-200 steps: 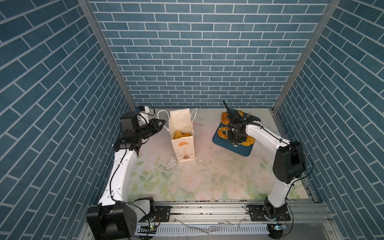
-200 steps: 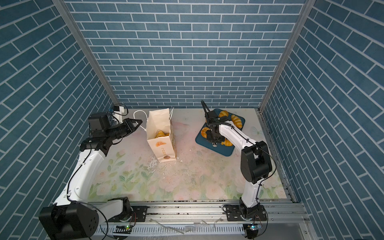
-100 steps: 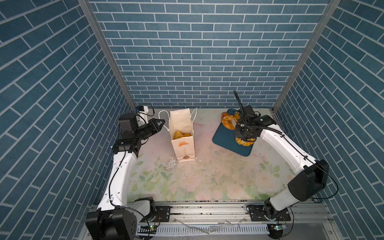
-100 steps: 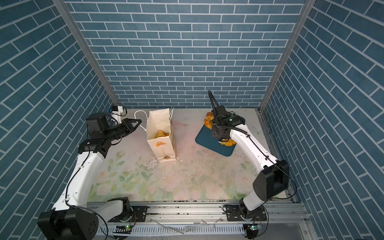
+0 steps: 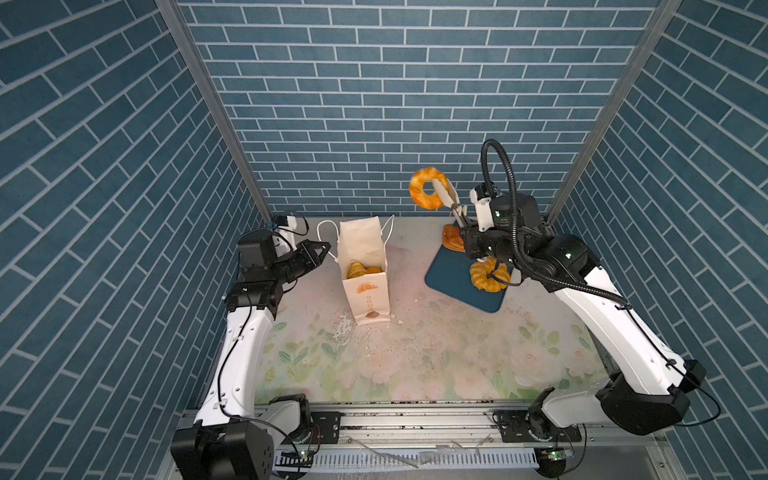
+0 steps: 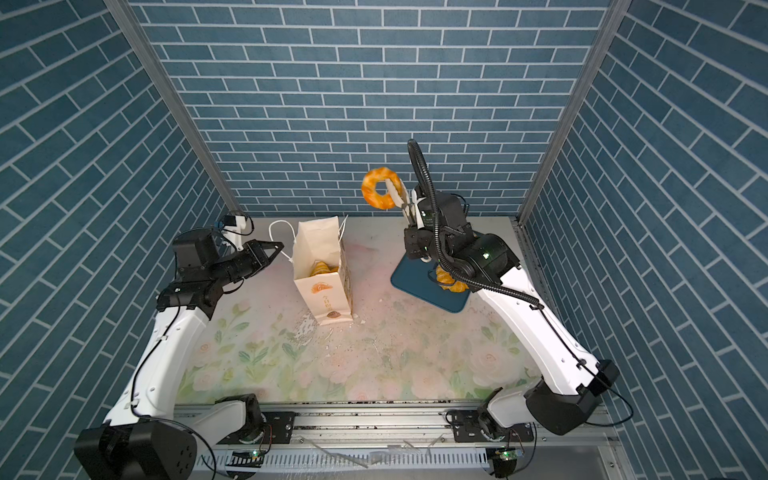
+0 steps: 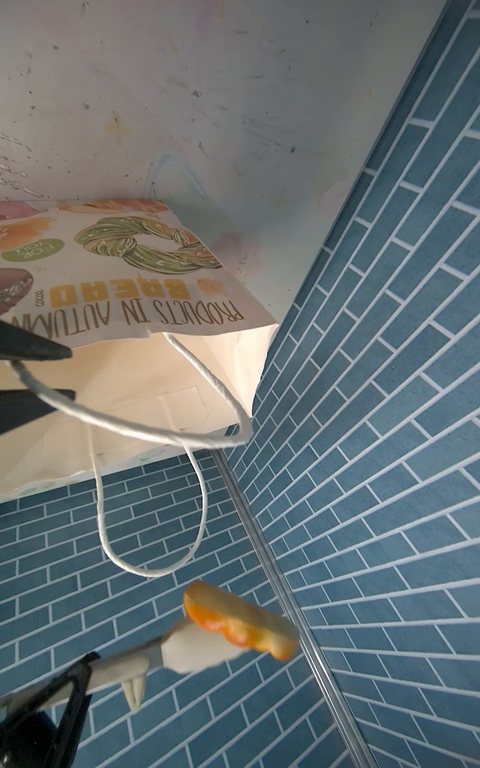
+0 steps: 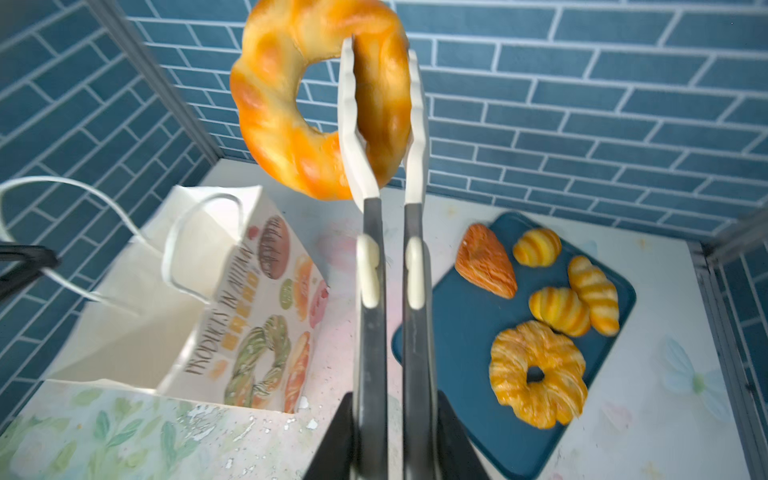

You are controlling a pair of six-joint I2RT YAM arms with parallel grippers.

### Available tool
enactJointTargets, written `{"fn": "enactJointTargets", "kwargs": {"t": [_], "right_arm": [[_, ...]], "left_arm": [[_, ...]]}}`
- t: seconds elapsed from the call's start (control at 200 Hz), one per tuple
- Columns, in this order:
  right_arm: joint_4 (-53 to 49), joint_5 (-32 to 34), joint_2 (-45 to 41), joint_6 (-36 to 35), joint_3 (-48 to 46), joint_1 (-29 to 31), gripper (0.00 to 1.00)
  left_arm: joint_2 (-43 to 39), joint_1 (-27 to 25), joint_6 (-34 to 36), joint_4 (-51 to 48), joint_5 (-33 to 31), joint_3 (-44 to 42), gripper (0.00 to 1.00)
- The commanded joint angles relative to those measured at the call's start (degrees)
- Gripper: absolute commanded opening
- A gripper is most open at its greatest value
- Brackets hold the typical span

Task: Place the fake bread into the paper bag
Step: 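Lift the orange ring bun in the tongs off the tray, then carry the bun over the paper bag and open the tongs to drop it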

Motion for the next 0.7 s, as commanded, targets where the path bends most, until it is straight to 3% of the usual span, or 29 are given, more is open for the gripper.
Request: {"fn": "enactJointTargets", "kwargs": {"t": [0.0, 0.11, 0.33, 0.695], "right_arm": [[5.8, 1.7, 5.4, -9.2, 7.3, 4.9, 0.16], [5.1, 2.0, 10.2, -13.4, 13.6, 9.2, 0.16], [3.4, 5.1, 15.3, -18.9, 16.7, 14.5, 0.17], [2.9, 8.6, 13.6, -18.5, 9.3, 16.9, 0.17]], "left_arm": [[-1.3, 0.2, -0.5, 0.1, 0.1, -0.6, 0.16], [-2.1, 0.2, -0.5, -0.5, -0.2, -1.0, 0.14], [-3.1, 0.2, -0.2, -1.4, -0.6, -1.6, 0.10], [-3.1, 0.2, 1.1, -3.5, -0.5, -0.6, 0.09]]}}
